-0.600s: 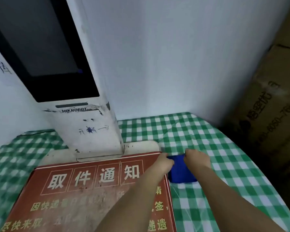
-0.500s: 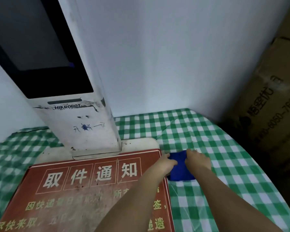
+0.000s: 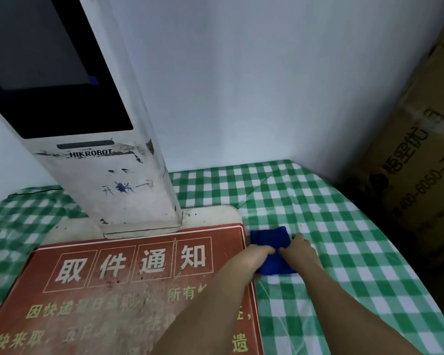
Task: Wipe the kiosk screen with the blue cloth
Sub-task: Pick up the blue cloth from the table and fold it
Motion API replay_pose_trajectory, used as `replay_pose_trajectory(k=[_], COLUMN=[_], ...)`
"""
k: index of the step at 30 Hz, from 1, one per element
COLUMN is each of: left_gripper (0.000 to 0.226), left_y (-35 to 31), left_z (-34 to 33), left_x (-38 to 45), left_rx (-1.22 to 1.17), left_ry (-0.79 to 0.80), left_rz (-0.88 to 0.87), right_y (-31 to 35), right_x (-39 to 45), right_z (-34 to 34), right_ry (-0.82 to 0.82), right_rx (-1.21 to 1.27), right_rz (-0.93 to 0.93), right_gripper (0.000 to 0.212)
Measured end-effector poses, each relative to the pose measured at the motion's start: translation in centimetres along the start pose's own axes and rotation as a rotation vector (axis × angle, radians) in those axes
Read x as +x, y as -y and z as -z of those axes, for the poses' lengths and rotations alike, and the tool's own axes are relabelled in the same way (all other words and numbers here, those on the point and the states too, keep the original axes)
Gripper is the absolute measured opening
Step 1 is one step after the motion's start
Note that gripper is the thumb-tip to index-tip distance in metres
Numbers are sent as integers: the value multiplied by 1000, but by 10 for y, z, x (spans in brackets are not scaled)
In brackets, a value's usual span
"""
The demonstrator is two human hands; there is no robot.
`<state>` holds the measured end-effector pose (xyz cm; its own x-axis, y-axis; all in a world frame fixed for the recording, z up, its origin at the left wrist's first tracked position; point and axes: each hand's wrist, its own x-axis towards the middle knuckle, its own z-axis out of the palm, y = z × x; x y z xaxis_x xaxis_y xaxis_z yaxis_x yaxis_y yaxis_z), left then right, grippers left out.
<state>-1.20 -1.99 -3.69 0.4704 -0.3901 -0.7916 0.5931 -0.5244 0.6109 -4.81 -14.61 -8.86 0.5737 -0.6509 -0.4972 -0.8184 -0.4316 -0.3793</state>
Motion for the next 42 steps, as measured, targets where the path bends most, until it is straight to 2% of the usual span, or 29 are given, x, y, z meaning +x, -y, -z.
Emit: replay_pose_trajectory(k=[4,7,10,15,20,25,28,30,33,36,39,42], left_gripper=[38,39,37,46,49,47,71,67,42,24,8,5], left_y=[1,0,-1,-10,-20,-30,-31,-31,-27,-21,-17,-11], left_z=[1,2,5,16,30,53,74,88,110,135,160,190], left_x=[1,-1,-6,-22,-53,-99,-121,-134,-161,-185,-209,-234], left_rx=[16,25,17,-17,9,-359,-706,-814,-729,-634,-576,-547], left_ry=[-19,-29,-32,-39,-133,-170,-48,10,-40,-156,-246,-269], left_rz=[13,15,2,-53,-107,-175,-234,-299,-420,-523,-551,-571], right_y=[2,4,7,29,55,88,110,125,146,167,190,217], right_x=[12,16,15,-5,-40,-85,-114,-134,-165,-194,-216,-248], right_z=[-3,-8,-11,5,42,81,96,101,104,95,78,54], right_ry=[10,40,-26,-2,69,258,408,456,395,257,17,-245], right_rx=[67,12,-7,406,595,797,938,911,788,725,570,435], right_rz=[-52,-66,-5,178,251,324,393,465,546,594,682,719], right_gripper=[40,27,22,20,14,19,29,31,31,21,12,25])
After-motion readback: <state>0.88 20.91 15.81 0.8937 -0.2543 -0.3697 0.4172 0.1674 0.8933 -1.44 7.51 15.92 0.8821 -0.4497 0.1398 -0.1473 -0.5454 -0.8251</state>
